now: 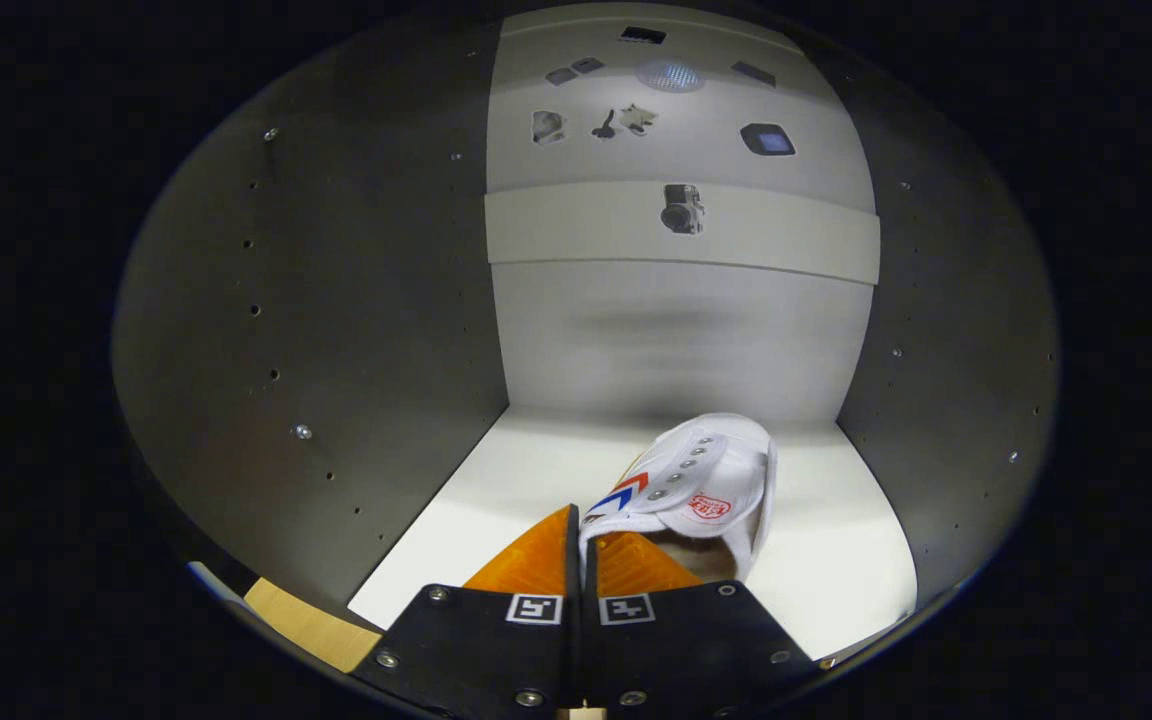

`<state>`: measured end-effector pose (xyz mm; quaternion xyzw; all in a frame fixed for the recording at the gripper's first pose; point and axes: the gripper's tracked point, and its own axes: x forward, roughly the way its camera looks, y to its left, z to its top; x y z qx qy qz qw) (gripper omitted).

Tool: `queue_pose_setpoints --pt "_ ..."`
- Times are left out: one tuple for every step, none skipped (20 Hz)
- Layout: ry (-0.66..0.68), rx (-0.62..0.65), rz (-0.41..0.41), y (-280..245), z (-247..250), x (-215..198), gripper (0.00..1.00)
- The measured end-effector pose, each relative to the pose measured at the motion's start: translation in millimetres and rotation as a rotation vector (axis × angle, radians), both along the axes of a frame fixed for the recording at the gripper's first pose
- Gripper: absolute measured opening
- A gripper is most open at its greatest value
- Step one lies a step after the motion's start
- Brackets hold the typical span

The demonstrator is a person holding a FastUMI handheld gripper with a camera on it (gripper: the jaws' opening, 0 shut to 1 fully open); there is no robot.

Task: Open the shoe cabinet door, grab the shoes and put them into the shoe cabinet, then close the shoe cabinet door.

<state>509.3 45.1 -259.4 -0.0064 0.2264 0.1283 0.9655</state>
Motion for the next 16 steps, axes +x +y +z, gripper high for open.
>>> queue_pose_setpoints --pt "0.015 0.017 0.002 -1.1 -0.5 0.8 0.0" --pt "0.039 0.036 0.0 -1.6 -1.3 -0.3 0.0" --pt "0.051 0.05 -0.002 -1.0 -0.5 -0.7 0.0" --pt "0.051 0.047 -0.009 -2.7 0.0 -0.8 0.02" --pt "0.039 0.041 -0.012 -2.1 1.1 -0.4 0.07" --pt "0.024 0.014 -0.024 -3.2 2.0 -0.2 0.11" --pt "0.012 -0.014 -0.037 -5.2 2.8 -0.4 0.2" --pt "0.003 -0.041 -0.054 -7.6 4.5 -1.1 0.23" --pt "-0.005 -0.057 -0.063 -10.2 7.8 -3.4 0.32" --pt "-0.012 -0.056 -0.061 -10.5 12.1 -6.6 0.38" --pt "-0.014 -0.059 -0.063 -12.0 14.8 -10.9 0.44" --pt "-0.016 -0.065 -0.066 -12.4 16.5 -14.0 0.5" --pt "-0.017 -0.067 -0.067 -10.5 17.4 -16.9 0.54" --pt "-0.012 -0.062 -0.058 -5.9 17.9 -21.8 0.56" --pt "-0.013 -0.065 -0.049 -2.0 18.8 -26.2 0.61" --pt "-0.016 -0.076 -0.044 0.5 18.8 -33.0 0.62"
